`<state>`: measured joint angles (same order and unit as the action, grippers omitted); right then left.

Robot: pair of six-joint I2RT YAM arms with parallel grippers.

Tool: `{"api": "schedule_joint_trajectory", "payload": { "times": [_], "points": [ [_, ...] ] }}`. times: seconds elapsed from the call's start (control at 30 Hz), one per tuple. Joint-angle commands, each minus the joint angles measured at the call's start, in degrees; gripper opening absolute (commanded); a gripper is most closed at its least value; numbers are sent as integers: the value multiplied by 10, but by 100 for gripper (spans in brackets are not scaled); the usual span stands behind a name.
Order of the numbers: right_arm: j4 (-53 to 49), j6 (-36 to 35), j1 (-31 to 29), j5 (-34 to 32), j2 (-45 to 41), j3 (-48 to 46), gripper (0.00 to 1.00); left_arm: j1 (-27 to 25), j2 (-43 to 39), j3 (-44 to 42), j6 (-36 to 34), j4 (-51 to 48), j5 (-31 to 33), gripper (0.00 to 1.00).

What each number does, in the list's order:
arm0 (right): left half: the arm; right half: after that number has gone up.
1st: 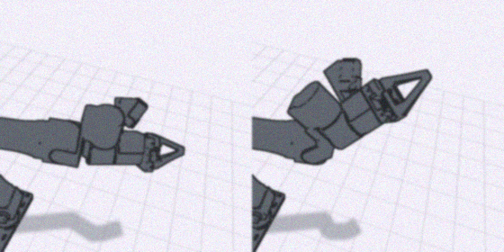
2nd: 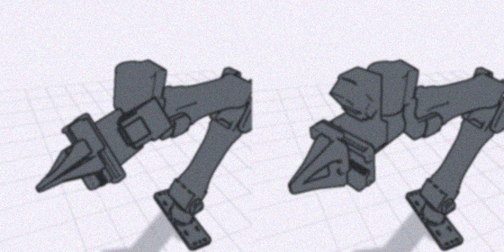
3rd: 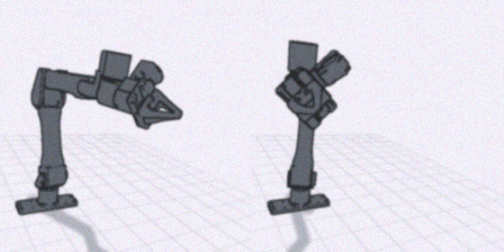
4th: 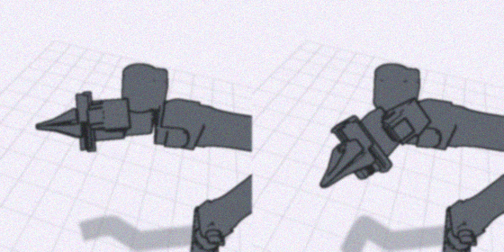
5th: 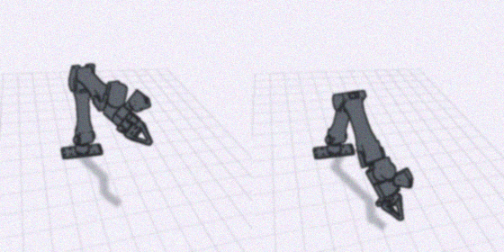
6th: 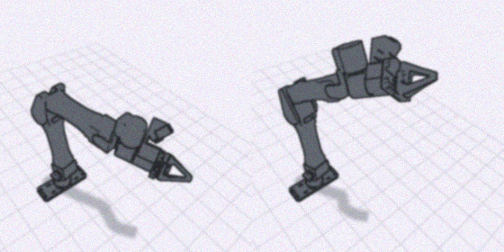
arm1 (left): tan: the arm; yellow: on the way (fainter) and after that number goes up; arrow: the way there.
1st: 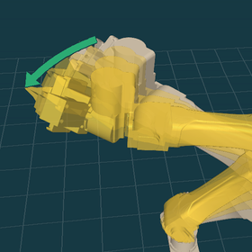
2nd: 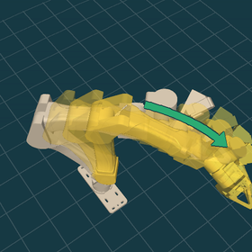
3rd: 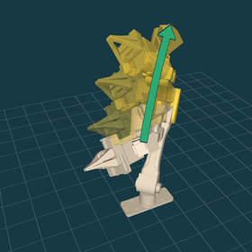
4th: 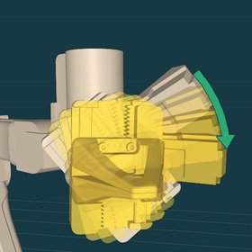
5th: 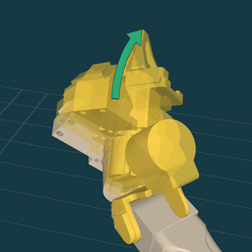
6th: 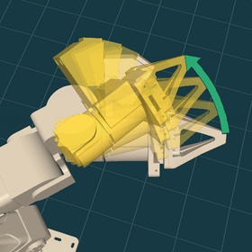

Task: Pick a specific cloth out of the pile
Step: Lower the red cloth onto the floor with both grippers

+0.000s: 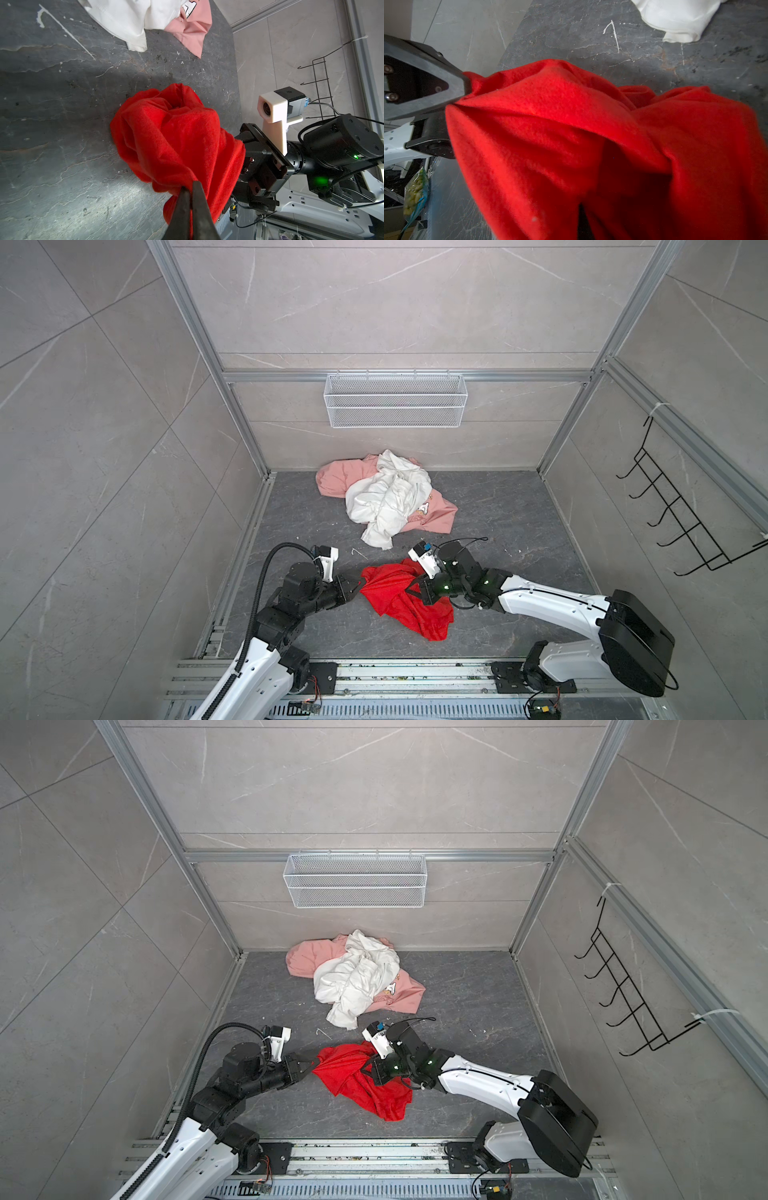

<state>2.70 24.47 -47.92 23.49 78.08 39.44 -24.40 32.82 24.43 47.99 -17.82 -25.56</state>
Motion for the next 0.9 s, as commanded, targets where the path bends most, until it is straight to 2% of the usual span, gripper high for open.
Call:
{"api": "schedule_joint_trajectory", "payload": {
  "times": [0.0,0.13,0.27,0.37,0.53,0.87],
  "points": [
    [18,11,2,-36,12,-22,0,1,-3,-8,-4,1,18,0],
    [16,14,-4,-45,17,-33,3,1,0,-22,-16,-12,16,0],
    [26,21,-8,-58,15,-49,11,1,3,-30,-20,-13,25,0],
    [27,26,-12,-63,23,-51,18,1,29,-18,-32,-30,42,0],
    [31,28,-20,-64,39,-39,23,-5,74,-7,-32,-36,62,0],
    [-25,19,-22,-62,22,-22,34,-43,131,16,-48,-73,145,0]
  ]
}}
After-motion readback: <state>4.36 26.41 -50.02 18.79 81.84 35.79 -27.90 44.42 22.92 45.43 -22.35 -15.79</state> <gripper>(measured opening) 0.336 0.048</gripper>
